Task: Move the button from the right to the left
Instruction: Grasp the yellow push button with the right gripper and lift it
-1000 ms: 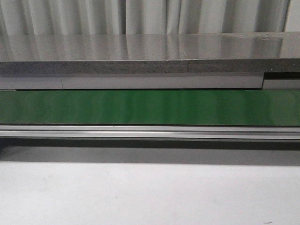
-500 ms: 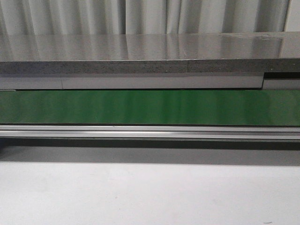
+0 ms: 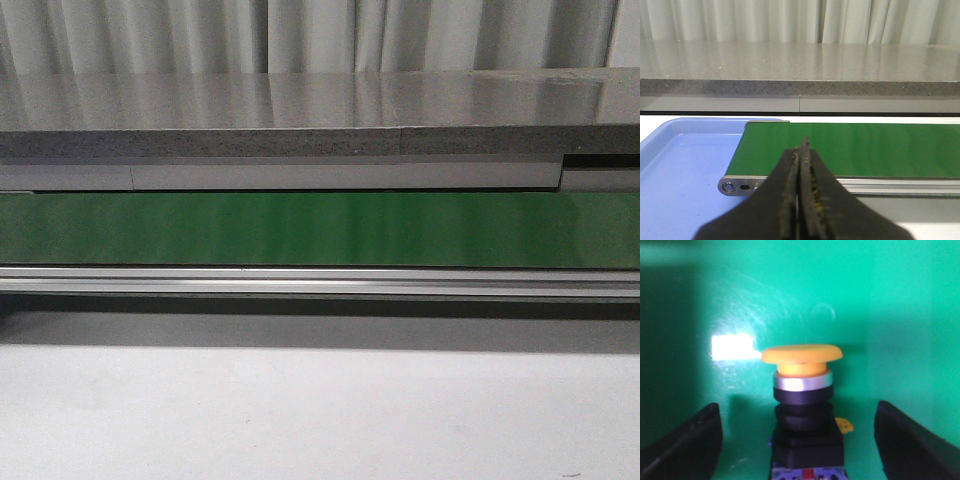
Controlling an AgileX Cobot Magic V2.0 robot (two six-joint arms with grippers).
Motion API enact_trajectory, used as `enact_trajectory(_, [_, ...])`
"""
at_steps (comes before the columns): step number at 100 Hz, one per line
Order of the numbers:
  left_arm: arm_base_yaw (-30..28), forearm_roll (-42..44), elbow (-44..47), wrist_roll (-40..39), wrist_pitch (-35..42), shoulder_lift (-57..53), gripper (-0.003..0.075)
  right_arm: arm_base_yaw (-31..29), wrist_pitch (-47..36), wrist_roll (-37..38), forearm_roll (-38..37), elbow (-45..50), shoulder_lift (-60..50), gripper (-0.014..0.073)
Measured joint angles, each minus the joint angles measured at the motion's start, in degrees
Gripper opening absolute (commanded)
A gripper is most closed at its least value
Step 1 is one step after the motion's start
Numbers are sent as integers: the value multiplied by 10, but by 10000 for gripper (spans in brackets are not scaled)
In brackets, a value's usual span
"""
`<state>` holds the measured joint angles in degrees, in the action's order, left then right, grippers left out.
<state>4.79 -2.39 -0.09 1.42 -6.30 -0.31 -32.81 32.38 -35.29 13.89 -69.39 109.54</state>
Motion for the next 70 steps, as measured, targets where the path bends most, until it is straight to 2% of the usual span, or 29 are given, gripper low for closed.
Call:
enact_trajectory(17, [0,0,0,0,0,0,-20,0,9,0,0,-6,9,302])
enact_trajectory(26, [0,0,0,0,0,0,-20,0,10,0,1,-6,10,237])
enact_trajectory(53, [0,0,0,0,0,0,-20,0,41,-1,1,-27,7,232])
enact_trajectory(70, [0,0,0,0,0,0,-20,0,81,23,3,-37,-46,232])
